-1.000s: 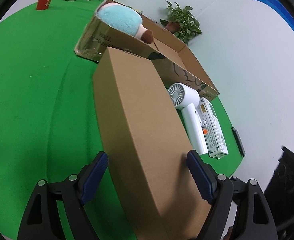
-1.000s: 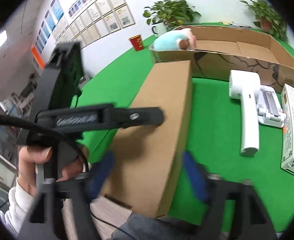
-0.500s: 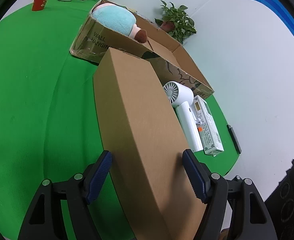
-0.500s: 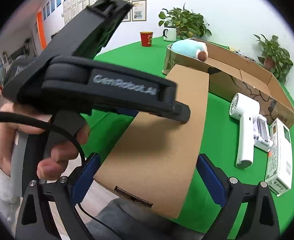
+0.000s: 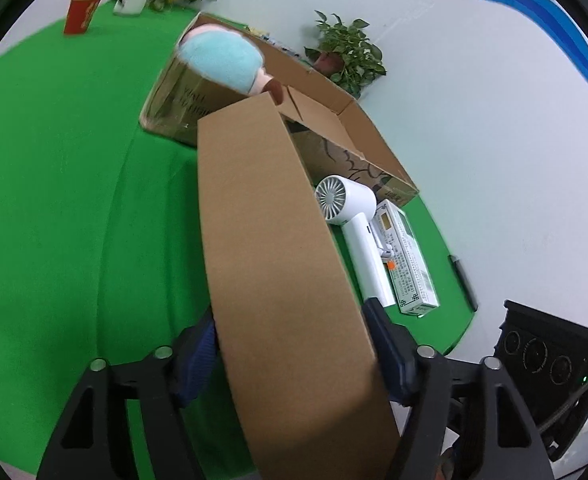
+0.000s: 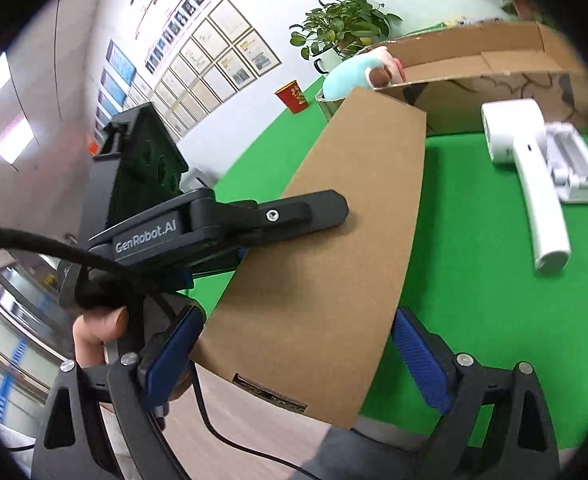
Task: Organize objects
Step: 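Lift the long brown box with the left gripper and tilt it open side up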
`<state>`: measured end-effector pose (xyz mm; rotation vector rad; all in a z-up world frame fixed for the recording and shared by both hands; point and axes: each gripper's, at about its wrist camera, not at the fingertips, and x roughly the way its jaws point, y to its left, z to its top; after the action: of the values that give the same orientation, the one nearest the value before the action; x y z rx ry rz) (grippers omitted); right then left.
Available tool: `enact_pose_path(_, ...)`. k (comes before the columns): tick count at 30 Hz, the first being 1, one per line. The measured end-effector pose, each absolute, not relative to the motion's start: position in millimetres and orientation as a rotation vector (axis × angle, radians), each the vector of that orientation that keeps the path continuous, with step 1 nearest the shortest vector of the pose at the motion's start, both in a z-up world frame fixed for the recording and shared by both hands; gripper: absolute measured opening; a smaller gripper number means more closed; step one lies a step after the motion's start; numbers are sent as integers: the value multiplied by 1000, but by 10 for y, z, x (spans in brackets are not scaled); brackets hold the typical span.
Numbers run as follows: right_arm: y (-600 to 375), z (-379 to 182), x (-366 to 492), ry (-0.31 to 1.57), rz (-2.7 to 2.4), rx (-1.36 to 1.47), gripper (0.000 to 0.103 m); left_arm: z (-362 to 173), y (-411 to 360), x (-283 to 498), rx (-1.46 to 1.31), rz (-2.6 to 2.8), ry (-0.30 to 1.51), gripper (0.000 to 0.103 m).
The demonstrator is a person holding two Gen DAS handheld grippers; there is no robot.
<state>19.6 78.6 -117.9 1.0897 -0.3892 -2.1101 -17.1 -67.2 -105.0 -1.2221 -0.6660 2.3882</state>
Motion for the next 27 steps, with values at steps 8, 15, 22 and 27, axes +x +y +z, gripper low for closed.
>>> enact_pose_path(8, 844, -1135, 181, -418, -2101, 1101, 96, -940, -542, -189, -1238, 2470, -596, 66)
enact_pose_path(15, 988, -975, 248, -340, -2200, 1020, 96, -717, -508, -177, -1145, 2510, -576, 63)
enact_pose_path(22, 1140, -884, 235, -340, -2237, 964, 96, -728, -216, -260, -1149, 2440, -526, 57)
enact_pose_path(27, 1180, -818, 247, -277, -2283, 930, 96, -705, -61, -339, -1129, 2406, -505, 47)
